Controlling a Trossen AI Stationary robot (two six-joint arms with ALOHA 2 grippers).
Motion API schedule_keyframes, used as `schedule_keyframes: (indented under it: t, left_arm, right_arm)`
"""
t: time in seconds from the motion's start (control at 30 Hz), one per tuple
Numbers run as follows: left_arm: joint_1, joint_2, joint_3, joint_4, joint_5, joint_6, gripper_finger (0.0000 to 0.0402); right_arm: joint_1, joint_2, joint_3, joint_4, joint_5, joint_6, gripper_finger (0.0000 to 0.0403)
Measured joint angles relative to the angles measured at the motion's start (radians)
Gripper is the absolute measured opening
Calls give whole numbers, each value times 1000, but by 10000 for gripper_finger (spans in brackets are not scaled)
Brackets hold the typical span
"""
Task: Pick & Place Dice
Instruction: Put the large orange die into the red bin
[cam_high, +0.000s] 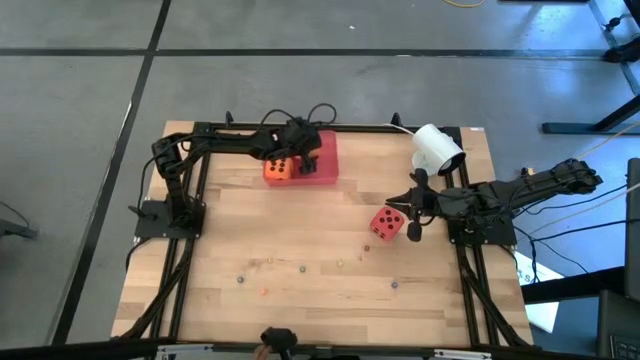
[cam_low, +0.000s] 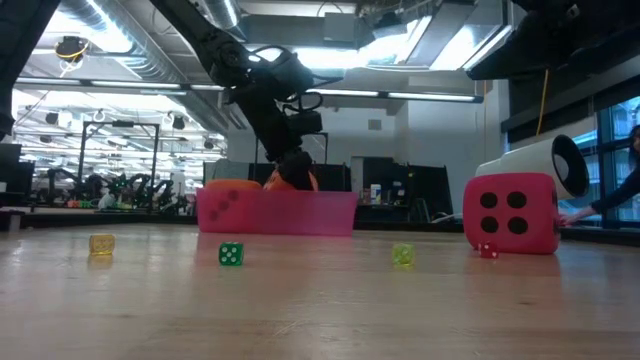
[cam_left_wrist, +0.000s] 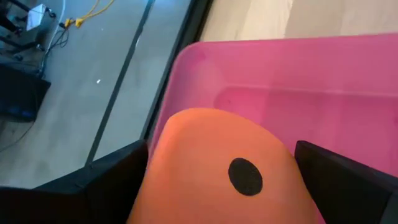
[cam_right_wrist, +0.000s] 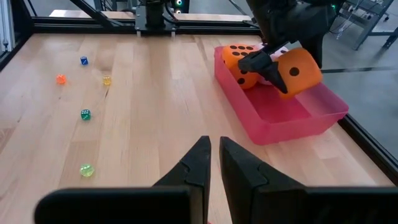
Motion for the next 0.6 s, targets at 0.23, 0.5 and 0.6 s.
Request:
schedule_keyframes:
  t: [0.23, 0.5, 0.6]
  left_arm:
    - [-5, 0, 0, -11, 22, 62, 400]
    - [-6, 0, 0, 28, -43, 31, 400]
    - [-7, 0, 0, 29, -103, 40, 400]
  right_arm:
    - [0, 0, 0, 0, 0, 0, 36]
    - [0, 0, 0, 0, 0, -1, 36]
    - [0, 0, 0, 0, 0, -2, 36]
